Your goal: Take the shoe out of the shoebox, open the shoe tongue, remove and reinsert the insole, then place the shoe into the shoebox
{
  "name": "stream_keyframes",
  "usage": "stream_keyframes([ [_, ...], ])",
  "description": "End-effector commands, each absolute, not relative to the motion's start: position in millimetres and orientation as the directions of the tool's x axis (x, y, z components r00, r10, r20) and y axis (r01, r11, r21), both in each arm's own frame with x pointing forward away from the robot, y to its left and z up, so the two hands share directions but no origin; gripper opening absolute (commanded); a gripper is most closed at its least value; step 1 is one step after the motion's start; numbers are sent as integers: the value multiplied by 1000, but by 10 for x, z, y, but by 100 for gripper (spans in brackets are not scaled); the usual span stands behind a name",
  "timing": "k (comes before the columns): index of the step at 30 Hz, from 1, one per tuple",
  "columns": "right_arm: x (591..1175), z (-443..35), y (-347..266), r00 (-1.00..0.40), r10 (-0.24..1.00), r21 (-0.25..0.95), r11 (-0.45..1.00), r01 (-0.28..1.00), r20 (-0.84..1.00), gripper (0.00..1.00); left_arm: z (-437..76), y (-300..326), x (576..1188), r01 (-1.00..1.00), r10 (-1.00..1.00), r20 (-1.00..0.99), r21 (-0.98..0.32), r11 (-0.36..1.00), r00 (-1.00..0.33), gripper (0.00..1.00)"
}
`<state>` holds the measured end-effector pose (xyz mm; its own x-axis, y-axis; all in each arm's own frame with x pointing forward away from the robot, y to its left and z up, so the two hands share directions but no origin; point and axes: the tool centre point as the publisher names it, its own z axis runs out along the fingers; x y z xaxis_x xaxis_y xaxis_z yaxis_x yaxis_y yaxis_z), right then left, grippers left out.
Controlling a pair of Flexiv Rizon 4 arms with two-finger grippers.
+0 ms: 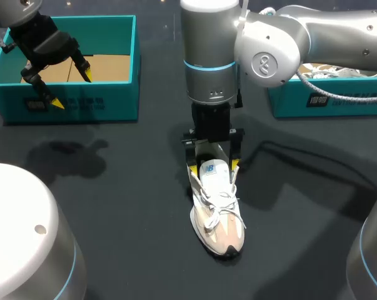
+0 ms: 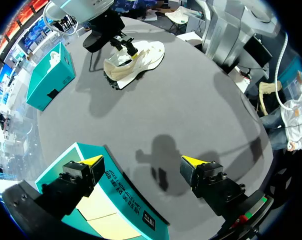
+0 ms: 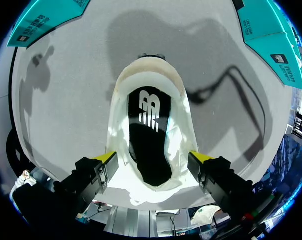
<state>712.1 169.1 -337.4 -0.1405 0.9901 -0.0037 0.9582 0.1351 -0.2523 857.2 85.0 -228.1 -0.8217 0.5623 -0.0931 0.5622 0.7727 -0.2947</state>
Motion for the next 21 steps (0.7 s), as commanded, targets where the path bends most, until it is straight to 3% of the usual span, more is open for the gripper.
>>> stream_keyframes([
  [1, 7103, -3372, 1689, -138, 990, -252, 131, 959, -8, 94, -2279, 854, 8569, 563, 563, -93, -293, 773, -821, 100],
  [5, 7078, -3347, 1687, -131, 991, -252, 123, 960, -14, 95, -2279, 854, 8569, 563, 563, -93, -293, 773, -821, 100],
  [21, 6983, -3317, 1671, -101, 995, -255, 93, 963, -18, 81, -2279, 854, 8569, 563, 563, -93, -293, 773, -821, 100],
])
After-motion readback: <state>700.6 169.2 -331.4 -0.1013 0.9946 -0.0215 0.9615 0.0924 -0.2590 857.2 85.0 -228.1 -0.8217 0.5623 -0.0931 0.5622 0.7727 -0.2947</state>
